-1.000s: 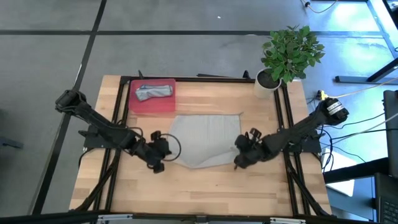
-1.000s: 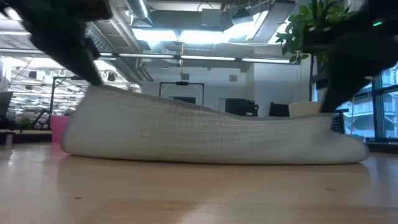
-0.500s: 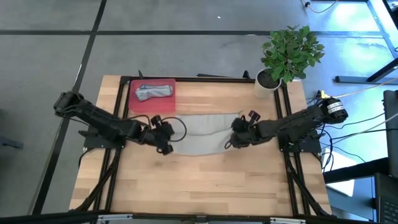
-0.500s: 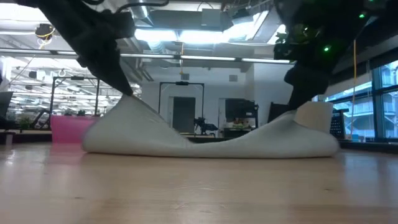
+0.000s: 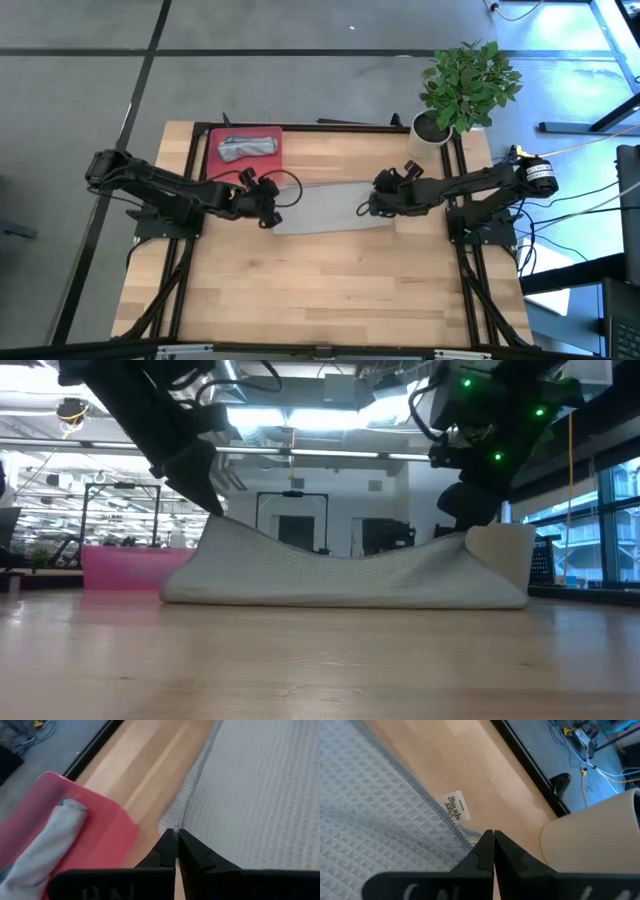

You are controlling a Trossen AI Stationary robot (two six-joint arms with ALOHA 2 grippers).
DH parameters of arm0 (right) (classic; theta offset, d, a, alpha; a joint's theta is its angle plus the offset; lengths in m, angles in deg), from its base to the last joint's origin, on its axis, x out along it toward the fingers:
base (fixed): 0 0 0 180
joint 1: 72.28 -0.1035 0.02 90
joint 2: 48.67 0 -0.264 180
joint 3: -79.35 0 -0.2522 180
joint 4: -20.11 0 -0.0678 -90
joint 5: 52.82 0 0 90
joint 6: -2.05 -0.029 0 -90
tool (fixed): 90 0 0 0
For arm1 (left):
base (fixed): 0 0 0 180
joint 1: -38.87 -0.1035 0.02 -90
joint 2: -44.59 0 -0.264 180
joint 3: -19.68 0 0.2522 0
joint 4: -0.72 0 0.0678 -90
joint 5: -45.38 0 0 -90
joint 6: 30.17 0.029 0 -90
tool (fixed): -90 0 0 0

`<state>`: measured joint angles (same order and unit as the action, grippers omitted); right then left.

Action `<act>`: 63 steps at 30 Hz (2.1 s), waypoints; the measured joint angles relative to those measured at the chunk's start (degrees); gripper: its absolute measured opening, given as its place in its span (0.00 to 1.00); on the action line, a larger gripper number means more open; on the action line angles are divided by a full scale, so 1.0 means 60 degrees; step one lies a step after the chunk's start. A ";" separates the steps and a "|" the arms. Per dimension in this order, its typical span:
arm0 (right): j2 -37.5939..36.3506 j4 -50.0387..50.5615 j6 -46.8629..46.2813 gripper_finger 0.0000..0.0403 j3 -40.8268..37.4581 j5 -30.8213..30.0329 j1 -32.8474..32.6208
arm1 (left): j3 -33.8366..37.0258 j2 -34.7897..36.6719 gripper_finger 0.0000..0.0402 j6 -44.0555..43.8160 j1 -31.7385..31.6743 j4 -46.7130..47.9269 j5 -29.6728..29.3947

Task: Roll microfiber towels into tight, uniform cylinder then place into a basket
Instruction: Fold the gray towel

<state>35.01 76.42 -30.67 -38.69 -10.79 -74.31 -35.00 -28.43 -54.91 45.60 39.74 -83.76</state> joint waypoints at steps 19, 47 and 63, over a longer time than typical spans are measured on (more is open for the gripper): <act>0.0000 -0.0273 0.0155 0.09 0.0004 0.1257 0.1277 | 0.0000 0.0000 0.00 0.0339 -0.1453 -0.0037 0.0442; 0.0117 -0.2406 0.0043 0.44 -0.0406 0.5517 0.0331 | 0.1167 -0.1232 0.25 0.0142 -0.1548 -0.2108 0.3061; 0.0117 -0.4159 -0.1298 0.44 -0.2424 0.5255 0.0053 | 0.1198 -0.3071 0.24 -0.0692 -0.0305 -0.3246 0.3308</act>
<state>35.71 51.46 -38.46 -53.23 20.74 -73.99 -27.81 -46.85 -59.07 43.78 20.26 -63.91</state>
